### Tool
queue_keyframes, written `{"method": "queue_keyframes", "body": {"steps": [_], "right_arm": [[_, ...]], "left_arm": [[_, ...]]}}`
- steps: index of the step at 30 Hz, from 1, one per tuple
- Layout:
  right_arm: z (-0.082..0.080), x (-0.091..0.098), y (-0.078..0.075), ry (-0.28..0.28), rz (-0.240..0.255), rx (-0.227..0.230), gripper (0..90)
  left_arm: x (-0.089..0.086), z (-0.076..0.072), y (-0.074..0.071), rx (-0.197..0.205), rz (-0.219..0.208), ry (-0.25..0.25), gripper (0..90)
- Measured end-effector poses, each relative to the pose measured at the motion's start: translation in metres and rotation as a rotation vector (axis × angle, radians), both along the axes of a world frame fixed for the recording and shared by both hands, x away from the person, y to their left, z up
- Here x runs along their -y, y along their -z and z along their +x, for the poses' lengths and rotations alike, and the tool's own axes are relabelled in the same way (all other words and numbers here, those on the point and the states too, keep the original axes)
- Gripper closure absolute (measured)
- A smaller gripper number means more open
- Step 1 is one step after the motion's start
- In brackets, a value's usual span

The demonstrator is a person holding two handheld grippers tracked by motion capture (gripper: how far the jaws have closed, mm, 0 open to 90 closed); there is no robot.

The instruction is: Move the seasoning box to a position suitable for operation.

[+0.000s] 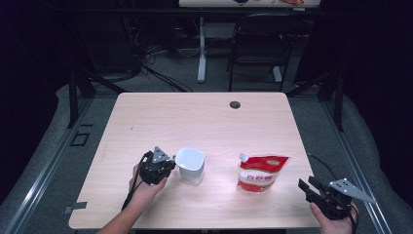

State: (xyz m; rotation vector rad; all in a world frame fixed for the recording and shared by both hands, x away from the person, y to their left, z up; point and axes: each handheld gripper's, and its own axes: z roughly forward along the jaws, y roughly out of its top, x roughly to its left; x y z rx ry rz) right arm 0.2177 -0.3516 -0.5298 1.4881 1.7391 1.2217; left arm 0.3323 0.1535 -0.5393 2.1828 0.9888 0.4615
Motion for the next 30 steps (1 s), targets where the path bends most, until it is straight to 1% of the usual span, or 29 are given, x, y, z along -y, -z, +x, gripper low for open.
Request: {"method": "queue_keyframes", "body": {"steps": [2, 3, 4, 6, 8, 9, 10, 12, 14, 15, 16, 22, 25, 28, 29, 30], "right_arm": [[-0.001, -0.002, -0.002, -0.009, -0.014, -0.003, 57.4], [0.000, -0.006, -0.003, -0.023, -0.013, 0.009, 58.5], [0.000, -0.006, -0.003, -0.023, -0.013, 0.009, 58.5], [-0.001, -0.011, -0.007, -0.044, -0.044, 0.012, 60.4], [-0.001, -0.014, -0.008, -0.049, -0.051, 0.015, 61.2], [-0.002, -0.017, -0.008, -0.061, -0.060, 0.021, 61.8], [-0.002, -0.020, -0.010, -0.071, -0.070, 0.025, 62.5], [-0.002, -0.021, -0.010, -0.077, -0.069, 0.027, 62.8], [-0.002, -0.024, -0.010, -0.087, -0.074, 0.032, 63.6], [-0.002, -0.024, -0.009, -0.095, -0.072, 0.034, 64.1], [-0.001, -0.026, -0.008, -0.099, -0.083, 0.025, 65.3], [-0.002, -0.025, -0.008, -0.105, -0.082, 0.027, 67.5], [-0.002, -0.024, -0.008, -0.125, -0.081, 0.020, 71.4], [-0.003, -0.028, -0.012, -0.145, -0.089, 0.036, 75.3], [-0.003, -0.028, -0.012, -0.145, -0.089, 0.036, 75.3], [-0.004, -0.030, -0.014, -0.157, -0.096, 0.045, 76.3]], "left_arm": [[0.000, -0.003, 0.003, 0.004, -0.012, 0.017, 83.7], [0.000, -0.005, 0.004, -0.005, -0.030, 0.019, 83.6], [0.000, -0.005, 0.005, -0.014, -0.037, 0.026, 83.6], [0.002, -0.007, 0.005, -0.015, -0.035, 0.043, 83.6], [0.004, -0.009, 0.006, -0.008, -0.040, 0.063, 83.6], [0.006, -0.011, 0.006, -0.011, -0.038, 0.074, 83.6], [0.008, -0.014, 0.005, -0.006, -0.029, 0.095, 83.7], [0.011, -0.015, 0.006, 0.000, -0.029, 0.102, 83.7], [0.013, -0.017, 0.005, -0.005, -0.029, 0.112, 83.7], [0.014, -0.018, 0.006, -0.001, -0.030, 0.116, 83.6], [0.015, -0.017, 0.006, -0.005, -0.031, 0.123, 83.6], [0.015, -0.017, 0.007, -0.002, -0.042, 0.119, 83.3], [0.014, -0.016, 0.007, 0.000, -0.043, 0.124, 83.4], [0.014, -0.016, 0.007, -0.001, -0.043, 0.129, 83.3], [0.013, -0.016, 0.007, -0.008, -0.045, 0.132, 83.3], [0.013, -0.016, 0.007, -0.006, -0.056, 0.127, 83.0]]}}
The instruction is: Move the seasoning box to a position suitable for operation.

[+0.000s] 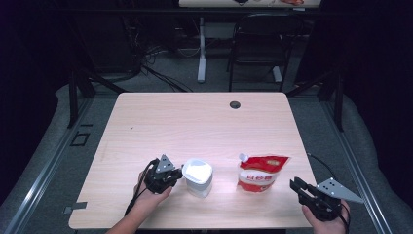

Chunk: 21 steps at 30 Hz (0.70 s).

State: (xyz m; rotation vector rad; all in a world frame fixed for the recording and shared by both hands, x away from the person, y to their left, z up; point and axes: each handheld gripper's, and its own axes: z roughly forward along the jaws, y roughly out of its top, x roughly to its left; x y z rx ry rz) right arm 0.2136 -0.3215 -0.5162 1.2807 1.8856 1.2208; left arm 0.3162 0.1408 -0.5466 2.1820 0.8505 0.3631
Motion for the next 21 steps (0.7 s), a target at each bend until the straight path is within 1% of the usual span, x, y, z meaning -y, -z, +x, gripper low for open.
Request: {"method": "queue_keyframes", "body": {"steps": [3, 4, 5, 6, 8, 12, 13, 14, 17, 19, 21], "right_arm": [[0.000, -0.003, 0.000, -0.014, -0.007, 0.003, 77.3], [0.001, -0.005, 0.000, -0.022, -0.019, -0.004, 79.0], [0.001, -0.005, 0.000, -0.022, -0.019, -0.004, 79.0], [0.001, -0.006, 0.000, -0.034, -0.027, -0.010, 80.6], [0.001, -0.007, 0.000, -0.036, -0.028, -0.010, 81.6], [-0.002, -0.008, -0.004, -0.041, -0.011, 0.008, 83.3], [-0.002, -0.009, -0.005, -0.044, -0.012, 0.012, 83.8], [-0.003, -0.013, -0.008, -0.043, -0.013, 0.026, 84.5], [-0.004, -0.016, -0.011, -0.052, -0.017, 0.037, 85.5], [-0.006, -0.020, -0.014, -0.054, -0.017, 0.048, 86.6], [-0.006, -0.023, -0.016, -0.076, -0.012, 0.056, 87.8]], "left_arm": [[0.000, -0.001, 0.000, 0.003, 0.003, 0.001, 83.1], [-0.001, 0.000, 0.000, -0.006, -0.011, -0.008, 82.7], [-0.001, 0.000, 0.000, -0.006, -0.011, -0.008, 82.2], [-0.002, 0.000, 0.001, -0.022, -0.029, -0.013, 81.4], [-0.005, 0.000, 0.000, -0.030, -0.049, -0.014, 80.8], [-0.007, -0.003, -0.004, -0.034, -0.055, -0.020, 80.4], [-0.007, -0.004, -0.004, -0.033, -0.060, -0.023, 79.9], [-0.008, -0.005, -0.007, -0.035, -0.058, -0.021, 79.9], [-0.010, -0.007, -0.009, -0.036, -0.066, -0.018, 79.4], [-0.013, -0.008, -0.012, -0.030, -0.071, -0.013, 79.5], [-0.015, -0.010, -0.015, -0.030, -0.082, -0.012, 79.3]]}}
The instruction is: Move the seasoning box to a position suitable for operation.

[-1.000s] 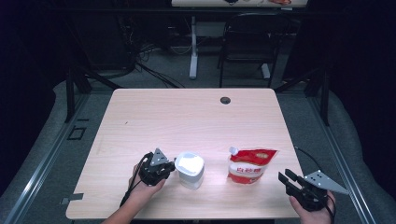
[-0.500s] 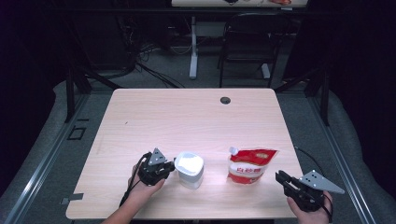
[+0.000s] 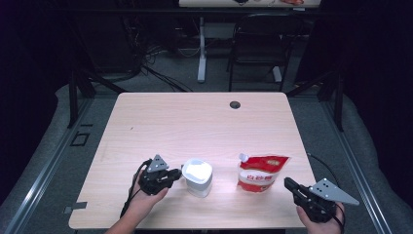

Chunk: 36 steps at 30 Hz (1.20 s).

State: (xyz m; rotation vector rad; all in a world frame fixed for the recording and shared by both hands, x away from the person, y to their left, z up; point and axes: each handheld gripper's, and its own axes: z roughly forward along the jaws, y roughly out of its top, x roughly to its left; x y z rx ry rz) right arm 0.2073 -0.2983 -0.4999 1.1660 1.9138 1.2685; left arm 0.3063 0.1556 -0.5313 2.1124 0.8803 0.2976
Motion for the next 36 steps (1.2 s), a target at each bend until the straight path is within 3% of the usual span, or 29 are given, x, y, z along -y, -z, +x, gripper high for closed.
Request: {"method": "queue_keyframes", "body": {"steps": [12, 13, 20, 27, 29, 35, 36], "right_arm": [[-0.006, -0.024, -0.008, -0.105, -0.005, 0.015, 89.1], [-0.005, -0.027, -0.007, -0.121, -0.006, 0.014, 88.2], [-0.003, -0.045, -0.002, -0.173, -0.039, 0.008, 82.9], [0.001, -0.066, 0.000, -0.224, -0.066, -0.024, 83.8], [0.004, -0.071, 0.001, -0.252, -0.053, -0.038, 85.8], [0.014, -0.087, 0.007, -0.241, -0.079, -0.047, 85.3], [0.018, -0.091, 0.006, -0.269, -0.064, -0.066, 85.9]], "left_arm": [[-0.013, -0.003, -0.015, 0.044, -0.044, -0.027, 80.4], [-0.015, -0.002, -0.015, 0.034, -0.063, -0.032, 80.3], [-0.018, 0.000, -0.015, 0.023, -0.072, -0.048, 80.1], [-0.018, 0.001, -0.018, 0.032, -0.071, -0.045, 77.6], [-0.020, 0.003, -0.017, 0.032, -0.082, -0.051, 77.3], [-0.022, 0.007, -0.016, 0.037, -0.078, -0.053, 72.6], [-0.022, 0.007, -0.016, 0.031, -0.082, -0.046, 73.8]]}}
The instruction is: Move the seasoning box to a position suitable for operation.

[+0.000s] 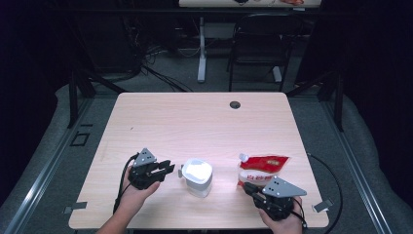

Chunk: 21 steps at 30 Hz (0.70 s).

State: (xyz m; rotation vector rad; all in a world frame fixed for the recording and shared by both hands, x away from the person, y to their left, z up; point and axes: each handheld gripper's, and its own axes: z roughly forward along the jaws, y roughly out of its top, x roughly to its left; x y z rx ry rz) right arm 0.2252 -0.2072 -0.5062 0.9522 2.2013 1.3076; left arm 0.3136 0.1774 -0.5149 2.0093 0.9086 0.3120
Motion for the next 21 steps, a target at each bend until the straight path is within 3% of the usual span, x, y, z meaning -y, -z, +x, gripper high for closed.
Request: {"method": "queue_keyframes", "body": {"steps": [7, 12, 16, 21], "right_arm": [[0.005, -0.023, 0.000, -0.045, -0.012, -0.037, 84.0], [0.009, -0.040, 0.000, -0.027, -0.030, -0.014, 80.1], [0.014, -0.044, 0.000, -0.030, -0.017, -0.030, 84.0], [0.019, -0.043, 0.002, -0.018, -0.005, -0.032, 84.9]], "left_arm": [[0.000, 0.000, -0.004, -0.005, -0.013, 0.019, 80.6], [0.001, -0.002, -0.010, 0.008, -0.018, 0.024, 81.9], [0.003, -0.001, -0.014, 0.001, -0.022, 0.024, 82.7], [0.009, 0.000, -0.015, 0.004, 0.017, 0.038, 82.9]]}}
